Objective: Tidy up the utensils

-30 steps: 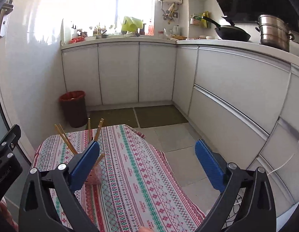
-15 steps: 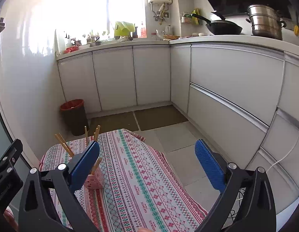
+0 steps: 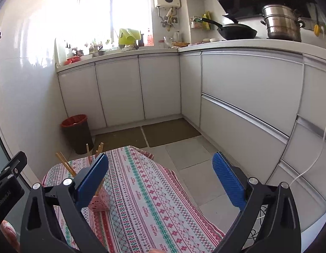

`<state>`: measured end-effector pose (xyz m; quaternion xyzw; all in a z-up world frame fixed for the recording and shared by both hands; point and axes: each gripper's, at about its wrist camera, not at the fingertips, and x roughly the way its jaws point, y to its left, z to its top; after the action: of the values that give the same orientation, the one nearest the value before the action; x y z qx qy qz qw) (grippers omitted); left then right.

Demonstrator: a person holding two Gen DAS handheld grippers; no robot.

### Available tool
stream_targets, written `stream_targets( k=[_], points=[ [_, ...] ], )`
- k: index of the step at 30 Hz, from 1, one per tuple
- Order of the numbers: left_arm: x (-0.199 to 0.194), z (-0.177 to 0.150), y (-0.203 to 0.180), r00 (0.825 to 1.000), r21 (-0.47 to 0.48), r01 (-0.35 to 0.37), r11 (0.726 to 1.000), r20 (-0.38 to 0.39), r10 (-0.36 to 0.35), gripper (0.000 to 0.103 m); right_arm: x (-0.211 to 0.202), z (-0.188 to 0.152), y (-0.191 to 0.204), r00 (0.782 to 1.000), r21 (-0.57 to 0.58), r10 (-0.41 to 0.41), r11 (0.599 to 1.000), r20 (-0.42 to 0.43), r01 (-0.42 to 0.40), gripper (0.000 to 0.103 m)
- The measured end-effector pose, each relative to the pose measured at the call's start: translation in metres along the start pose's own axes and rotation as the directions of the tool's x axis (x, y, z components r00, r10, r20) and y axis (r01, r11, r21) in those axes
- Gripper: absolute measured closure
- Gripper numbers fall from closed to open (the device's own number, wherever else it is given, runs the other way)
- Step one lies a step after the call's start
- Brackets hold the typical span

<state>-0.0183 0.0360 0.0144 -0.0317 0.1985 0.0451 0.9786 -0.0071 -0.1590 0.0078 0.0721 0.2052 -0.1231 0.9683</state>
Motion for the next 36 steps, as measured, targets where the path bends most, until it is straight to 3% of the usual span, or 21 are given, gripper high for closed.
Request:
stream_targets(
  k=[36],
  points=[
    [0.001, 0.003, -0.015, 1.000, -0.004, -0.004, 1.000, -0.011, 0.004, 0.007, 0.000, 0.005, -0.016, 1.000, 0.051, -0.012, 0.999, -0.009, 0.013, 0.007]
  ],
)
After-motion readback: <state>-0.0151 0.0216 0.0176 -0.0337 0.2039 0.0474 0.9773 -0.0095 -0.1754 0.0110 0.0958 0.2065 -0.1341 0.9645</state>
